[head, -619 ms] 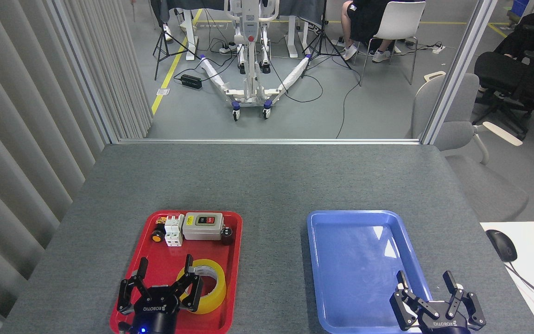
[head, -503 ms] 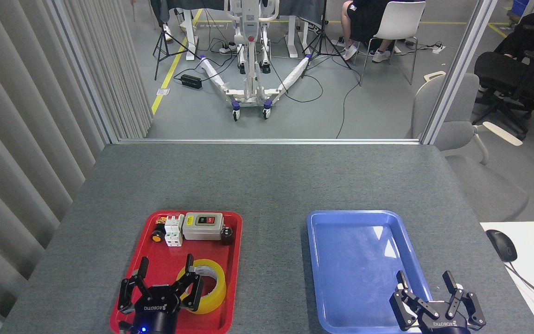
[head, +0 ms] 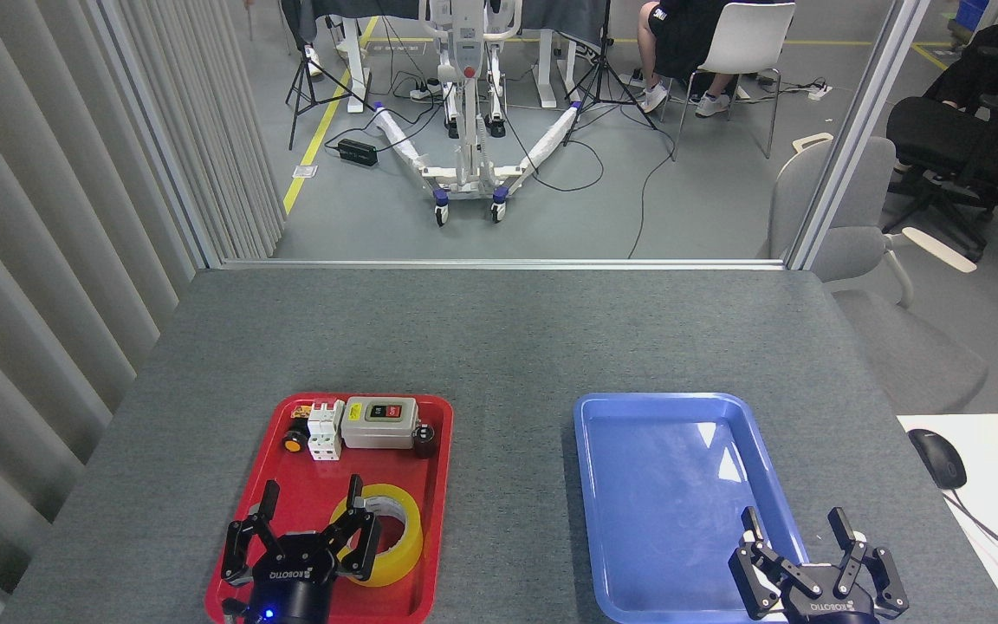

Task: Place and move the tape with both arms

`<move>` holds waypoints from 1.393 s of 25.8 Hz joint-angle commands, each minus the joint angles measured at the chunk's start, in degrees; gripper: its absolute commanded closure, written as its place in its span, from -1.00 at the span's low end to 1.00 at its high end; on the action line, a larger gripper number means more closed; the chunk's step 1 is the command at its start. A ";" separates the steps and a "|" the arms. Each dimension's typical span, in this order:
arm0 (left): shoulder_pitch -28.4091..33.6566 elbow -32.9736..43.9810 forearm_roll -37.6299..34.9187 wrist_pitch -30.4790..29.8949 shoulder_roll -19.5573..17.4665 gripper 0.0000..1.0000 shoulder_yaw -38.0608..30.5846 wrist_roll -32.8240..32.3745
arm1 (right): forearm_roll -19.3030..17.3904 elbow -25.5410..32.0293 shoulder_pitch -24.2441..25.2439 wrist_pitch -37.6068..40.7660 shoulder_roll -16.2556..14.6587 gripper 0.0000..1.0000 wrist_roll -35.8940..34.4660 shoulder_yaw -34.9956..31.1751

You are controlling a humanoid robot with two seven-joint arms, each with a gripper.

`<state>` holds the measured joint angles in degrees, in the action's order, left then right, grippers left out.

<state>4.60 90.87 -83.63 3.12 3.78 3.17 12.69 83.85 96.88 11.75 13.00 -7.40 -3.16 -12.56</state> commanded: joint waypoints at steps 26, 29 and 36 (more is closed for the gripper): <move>-16.90 -0.52 -0.40 -0.04 -0.62 -1.00 0.00 -68.67 | 0.09 0.06 -0.14 0.09 -0.16 -1.00 -0.09 0.61; -18.92 -2.10 -0.13 -0.04 -1.23 -1.00 0.00 -75.88 | 0.09 0.06 -0.14 0.09 -0.07 -1.00 -0.09 0.69; -23.49 -10.01 -0.22 -0.04 -2.38 -1.00 0.00 -82.30 | 0.09 -0.03 0.03 0.00 -0.07 -1.00 -0.09 0.61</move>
<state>-17.03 84.40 -83.74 3.13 1.66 3.16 -67.95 83.94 96.89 11.74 13.10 -7.33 -3.40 -11.89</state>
